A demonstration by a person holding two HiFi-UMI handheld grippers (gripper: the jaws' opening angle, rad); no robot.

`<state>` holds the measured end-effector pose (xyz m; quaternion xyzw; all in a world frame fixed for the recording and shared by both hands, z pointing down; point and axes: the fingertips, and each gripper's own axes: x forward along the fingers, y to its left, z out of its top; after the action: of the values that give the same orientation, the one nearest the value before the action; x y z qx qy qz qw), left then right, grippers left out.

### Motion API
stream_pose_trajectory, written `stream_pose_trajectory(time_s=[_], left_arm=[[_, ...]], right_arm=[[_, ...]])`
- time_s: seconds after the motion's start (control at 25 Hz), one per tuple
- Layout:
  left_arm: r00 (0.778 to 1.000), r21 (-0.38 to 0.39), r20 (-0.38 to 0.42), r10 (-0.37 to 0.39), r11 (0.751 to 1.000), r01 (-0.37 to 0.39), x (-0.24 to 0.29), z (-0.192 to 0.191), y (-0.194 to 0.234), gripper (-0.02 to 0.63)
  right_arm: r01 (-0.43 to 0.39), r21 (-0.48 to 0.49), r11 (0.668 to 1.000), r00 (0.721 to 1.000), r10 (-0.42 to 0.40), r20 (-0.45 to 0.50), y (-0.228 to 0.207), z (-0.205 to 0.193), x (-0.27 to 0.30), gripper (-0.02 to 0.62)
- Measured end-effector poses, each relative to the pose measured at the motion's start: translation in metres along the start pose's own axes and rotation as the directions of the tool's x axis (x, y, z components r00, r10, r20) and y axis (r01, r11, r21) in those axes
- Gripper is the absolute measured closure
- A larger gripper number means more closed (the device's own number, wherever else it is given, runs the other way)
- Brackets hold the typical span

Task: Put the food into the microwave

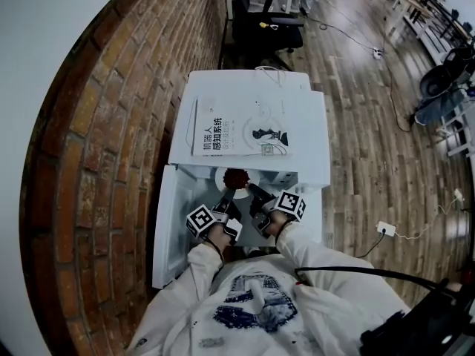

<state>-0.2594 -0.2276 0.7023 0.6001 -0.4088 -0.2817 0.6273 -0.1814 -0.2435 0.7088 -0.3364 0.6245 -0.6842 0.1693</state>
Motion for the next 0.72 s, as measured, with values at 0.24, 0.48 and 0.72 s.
stream_pose_trajectory(time_s=[0.24,0.48,0.72], left_arm=[[1.000,-0.018,0.009,0.016,1.000,-0.016,0.008,0.007,0.006,0.551],[1.000,-0.024,0.015,0.025,0.999,-0.025,0.012,0.010,0.010,0.551],[0.998,-0.006,-0.015,0.056,0.998,-0.056,0.015,0.011,0.009,0.551]], right_arm=[[0.010,0.017,1.000,0.999,-0.011,0.041,-0.005,0.004,0.008,0.569],[0.022,0.006,1.000,0.998,-0.023,0.053,-0.007,0.007,0.013,0.569],[0.036,0.004,0.999,0.996,-0.036,0.082,-0.008,0.011,0.016,0.571]])
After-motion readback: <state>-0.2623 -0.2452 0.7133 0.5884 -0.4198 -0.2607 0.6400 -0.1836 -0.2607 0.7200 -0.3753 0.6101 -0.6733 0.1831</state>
